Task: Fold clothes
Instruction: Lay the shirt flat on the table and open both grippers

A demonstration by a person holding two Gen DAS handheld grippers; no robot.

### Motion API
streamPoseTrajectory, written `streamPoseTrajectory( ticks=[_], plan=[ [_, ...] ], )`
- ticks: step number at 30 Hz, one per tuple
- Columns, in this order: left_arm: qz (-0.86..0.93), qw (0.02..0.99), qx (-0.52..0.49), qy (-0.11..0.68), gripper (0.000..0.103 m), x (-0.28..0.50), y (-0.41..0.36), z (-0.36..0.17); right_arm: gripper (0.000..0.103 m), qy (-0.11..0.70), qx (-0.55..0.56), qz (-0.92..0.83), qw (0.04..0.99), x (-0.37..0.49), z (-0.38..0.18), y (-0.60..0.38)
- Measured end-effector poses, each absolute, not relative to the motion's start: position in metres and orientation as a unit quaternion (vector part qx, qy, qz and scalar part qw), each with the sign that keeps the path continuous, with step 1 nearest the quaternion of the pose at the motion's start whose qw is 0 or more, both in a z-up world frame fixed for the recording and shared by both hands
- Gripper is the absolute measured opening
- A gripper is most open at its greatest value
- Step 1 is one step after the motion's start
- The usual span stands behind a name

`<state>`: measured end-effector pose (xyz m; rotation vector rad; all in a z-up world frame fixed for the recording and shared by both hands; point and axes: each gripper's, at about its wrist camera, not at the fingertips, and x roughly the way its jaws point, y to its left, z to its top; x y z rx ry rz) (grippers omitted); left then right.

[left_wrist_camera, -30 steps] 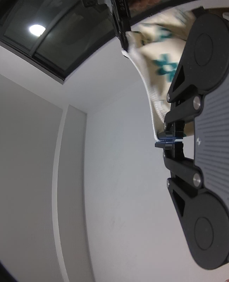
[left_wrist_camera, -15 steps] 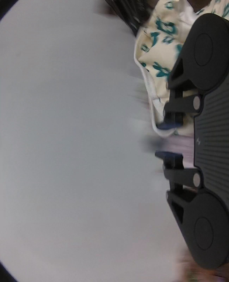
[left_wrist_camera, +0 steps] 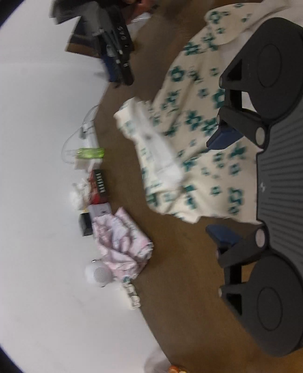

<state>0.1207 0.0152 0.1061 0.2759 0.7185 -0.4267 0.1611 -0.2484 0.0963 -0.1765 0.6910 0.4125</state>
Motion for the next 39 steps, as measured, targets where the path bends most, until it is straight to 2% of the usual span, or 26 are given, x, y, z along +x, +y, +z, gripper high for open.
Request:
streamPoseTrajectory(
  ticks=[2,3,5,6,7,9,10,11,13,14,15,18,22,25,28,31,32,33,35,38,39],
  plan=[
    [-0.196,0.906,0.141,0.346,0.070,0.106,0.011,0.097,0.062,0.297,-0.147,0.242,0.912,0.146,0.098,-0.222],
    [-0.186,0.908,0.145,0.345,0.070,0.099,0.010,0.091,0.073,0.269,-0.193,0.261,0.907,0.137,0.098,-0.205],
    [-0.164,0.912,0.153,0.343,0.070,0.084,0.007,0.080,0.087,0.174,-0.344,0.276,0.880,0.117,0.082,-0.164],
    [-0.153,0.914,0.157,0.342,0.069,0.077,0.006,0.074,0.083,0.150,-0.415,0.273,0.855,0.117,0.064,-0.142],
    [-0.143,0.915,0.161,0.341,0.069,0.070,0.004,0.068,0.078,0.168,-0.426,0.274,0.846,0.131,0.054,-0.133],
    [-0.130,0.917,0.145,0.348,0.069,0.057,0.010,0.060,0.052,0.203,-0.447,0.276,0.827,0.159,0.035,-0.114],
    [-0.130,0.916,0.131,0.355,0.069,0.053,0.016,0.058,0.042,0.220,-0.457,0.277,0.816,0.174,0.025,-0.105],
    [-0.123,0.917,0.125,0.359,0.069,0.050,0.022,0.056,0.008,0.250,-0.416,0.278,0.829,0.190,0.029,-0.110],
    [-0.110,0.916,0.114,0.367,0.069,0.046,0.035,0.052,0.005,0.309,-0.331,0.279,0.847,0.224,0.037,-0.119],
    [-0.110,0.916,0.124,0.365,0.067,0.051,0.038,0.050,0.004,0.337,-0.251,0.266,0.867,0.241,0.048,-0.137],
    [-0.110,0.916,0.134,0.362,0.065,0.057,0.041,0.047,0.004,0.362,-0.170,0.234,0.886,0.256,0.058,-0.159],
    [-0.110,0.914,0.164,0.354,0.063,0.073,0.051,0.038,0.004,0.417,-0.025,0.162,0.894,0.280,0.062,-0.222],
    [-0.039,0.908,0.280,0.309,0.063,0.123,0.042,0.032,0.004,0.481,0.025,0.128,0.867,0.262,0.057,-0.264],
    [0.001,0.906,0.311,0.286,0.061,0.148,0.042,0.036,0.005,0.501,0.061,0.157,0.849,0.224,0.068,-0.283],
    [-0.001,0.921,0.286,0.264,0.061,0.135,0.045,0.061,0.005,0.507,0.110,0.200,0.831,0.169,0.080,-0.297],
    [-0.080,0.939,0.203,0.264,0.064,0.098,0.046,0.088,0.006,0.510,0.122,0.191,0.830,0.121,0.084,-0.313],
    [-0.107,0.942,0.177,0.263,0.066,0.086,0.045,0.097,0.011,0.494,0.073,0.160,0.851,0.111,0.085,-0.316],
    [-0.139,0.939,0.170,0.263,0.067,0.070,0.036,0.097,0.031,0.476,0.023,0.129,0.870,0.102,0.086,-0.319],
    [-0.208,0.923,0.155,0.283,0.067,0.039,0.019,0.092,0.049,0.434,-0.072,0.061,0.896,0.085,0.090,-0.322],
    [-0.315,0.885,0.124,0.319,0.067,-0.005,0.000,0.080,0.049,0.357,-0.065,0.127,0.923,0.060,0.112,-0.320],
    [-0.338,0.876,0.130,0.317,0.067,-0.018,-0.005,0.077,0.053,0.327,-0.060,0.178,0.926,0.050,0.120,-0.314]
  ],
)
